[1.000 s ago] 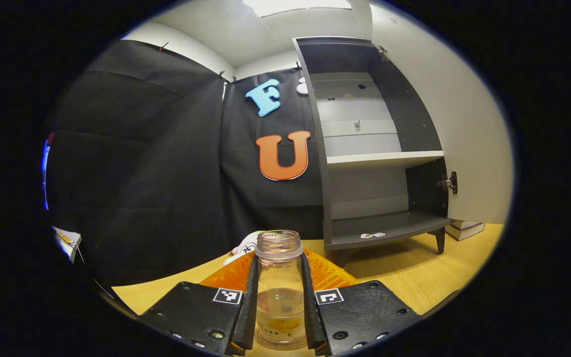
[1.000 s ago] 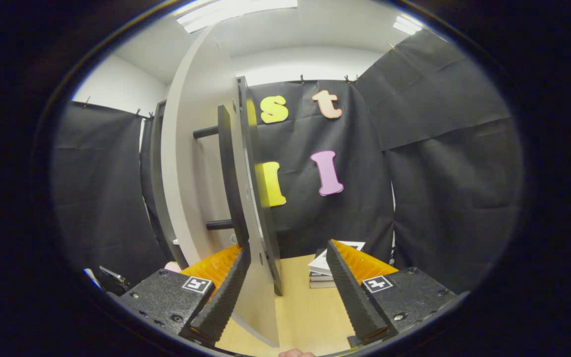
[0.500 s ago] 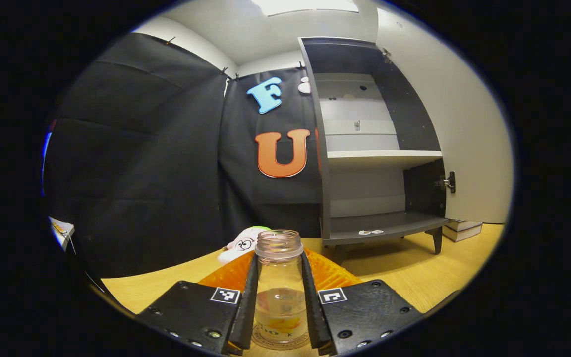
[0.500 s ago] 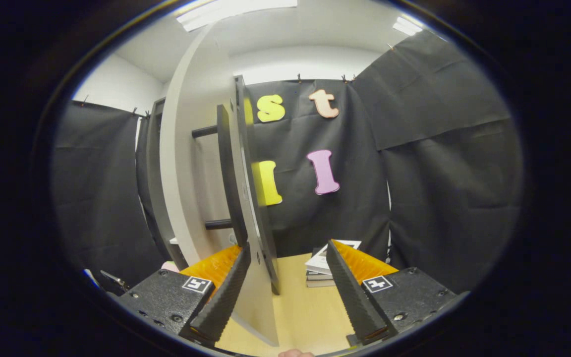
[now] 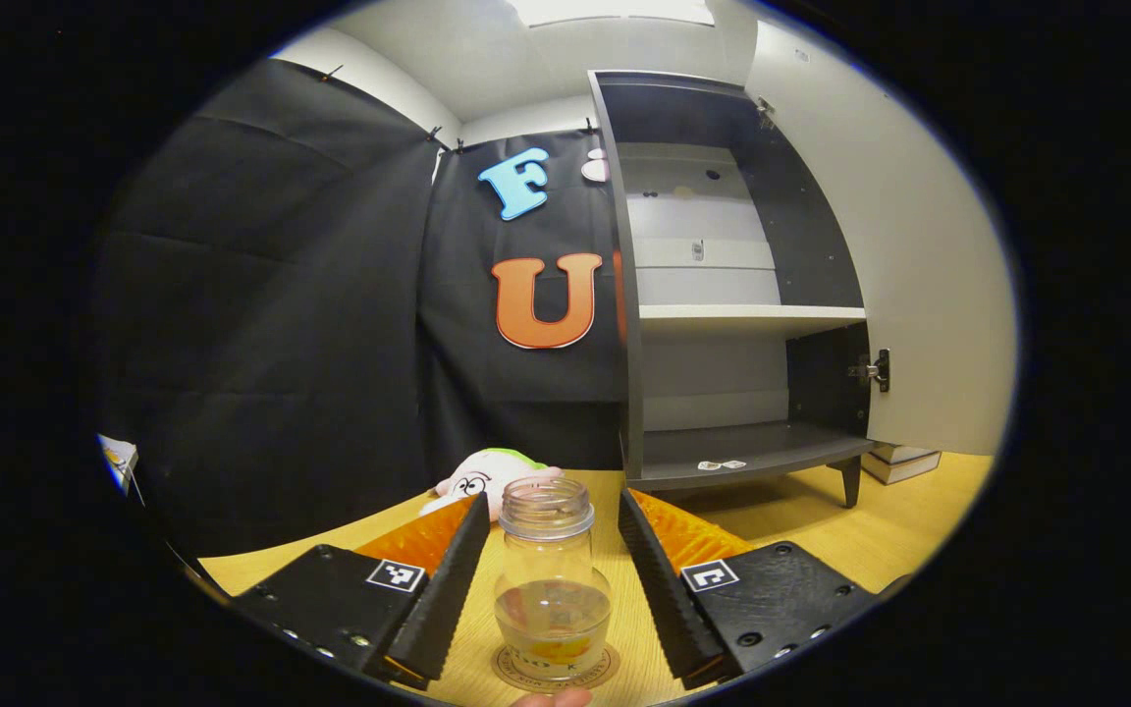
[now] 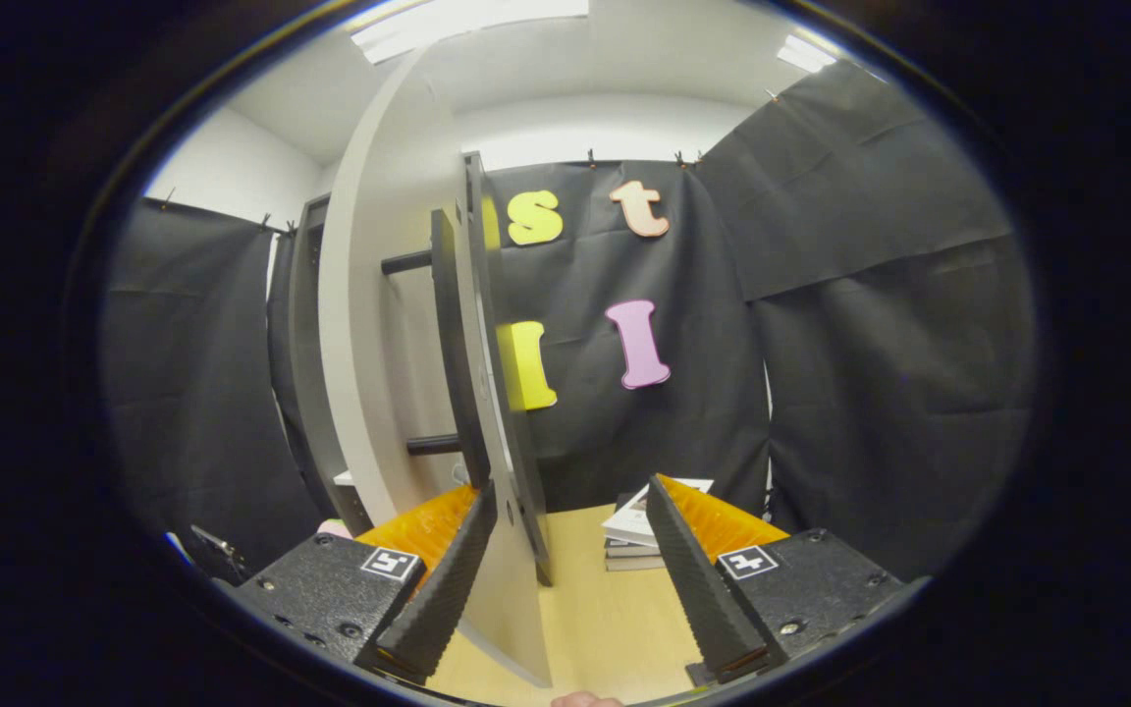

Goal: Open the cabinet door with the right hand, grasp the bottle in the cabinet with the left hand and place it on the coaster, then close the cabinet door with the right hand.

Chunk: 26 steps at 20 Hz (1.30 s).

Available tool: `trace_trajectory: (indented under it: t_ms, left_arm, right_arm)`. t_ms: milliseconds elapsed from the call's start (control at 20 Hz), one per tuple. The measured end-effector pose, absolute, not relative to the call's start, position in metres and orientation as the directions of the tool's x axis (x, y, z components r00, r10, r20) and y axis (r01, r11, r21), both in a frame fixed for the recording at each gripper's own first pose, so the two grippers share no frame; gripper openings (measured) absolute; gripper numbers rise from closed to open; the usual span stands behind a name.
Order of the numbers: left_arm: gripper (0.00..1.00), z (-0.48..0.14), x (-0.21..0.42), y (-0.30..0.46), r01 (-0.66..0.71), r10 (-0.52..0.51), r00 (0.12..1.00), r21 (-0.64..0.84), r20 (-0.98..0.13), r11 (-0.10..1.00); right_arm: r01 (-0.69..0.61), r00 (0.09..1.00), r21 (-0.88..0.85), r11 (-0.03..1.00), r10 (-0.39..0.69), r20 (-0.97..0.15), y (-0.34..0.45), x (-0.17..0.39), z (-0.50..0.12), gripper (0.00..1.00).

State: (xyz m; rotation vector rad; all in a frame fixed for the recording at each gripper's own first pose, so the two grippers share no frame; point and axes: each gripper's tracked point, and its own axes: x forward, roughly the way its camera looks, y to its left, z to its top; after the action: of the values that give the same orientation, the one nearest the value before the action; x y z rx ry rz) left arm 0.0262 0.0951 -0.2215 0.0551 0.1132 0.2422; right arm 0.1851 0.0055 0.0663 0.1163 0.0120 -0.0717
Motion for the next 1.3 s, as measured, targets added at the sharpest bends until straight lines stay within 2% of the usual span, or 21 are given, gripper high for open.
trace_trajectory:
  t_ms: [100,150,400,450,500,850,1050,1300]
  left_arm:
    - [0.90,-0.210,0.024,0.094,-0.224,0.229,0.967,0.055,-0.108,0.973]
    - [0.90,-0.205,0.025,0.091,-0.212,0.214,0.969,0.034,-0.119,0.977]
    - [0.92,-0.149,0.025,0.081,-0.163,0.160,0.978,-0.014,-0.135,0.987]
    - [0.82,-0.140,0.025,0.081,-0.160,0.159,0.978,0.003,-0.135,0.987]
    - [0.93,-0.128,0.026,0.081,-0.158,0.159,0.979,0.019,-0.130,0.987]
    - [0.93,-0.063,0.021,0.041,-0.092,0.093,0.990,0.010,-0.107,0.996]
    - [0.93,-0.043,0.017,0.028,-0.093,0.097,0.989,0.036,-0.114,0.995]
    - [0.93,-0.026,0.015,0.013,-0.088,0.093,0.992,0.052,-0.091,0.995]
  right_arm:
    - [0.065,0.998,0.109,0.992,-0.064,-0.009,0.006,0.186,0.066,0.96]
    - [0.066,0.998,0.107,0.992,-0.066,-0.010,0.005,0.186,0.067,0.94]
    - [0.081,0.997,0.071,0.994,-0.081,-0.005,0.003,0.189,0.066,0.96]
    - [0.076,0.997,0.072,0.994,-0.076,-0.002,0.003,0.190,0.066,0.96]
    - [0.072,0.997,0.073,0.995,-0.072,0.000,0.004,0.190,0.066,0.96]
    - [0.052,0.999,0.085,0.995,-0.052,0.000,-0.003,0.192,0.062,0.94]
    - [0.113,0.992,0.087,0.990,-0.117,0.037,-0.030,0.176,0.072,0.96]
    - [0.071,0.995,0.129,0.989,-0.080,0.066,-0.045,0.181,0.103,0.95]
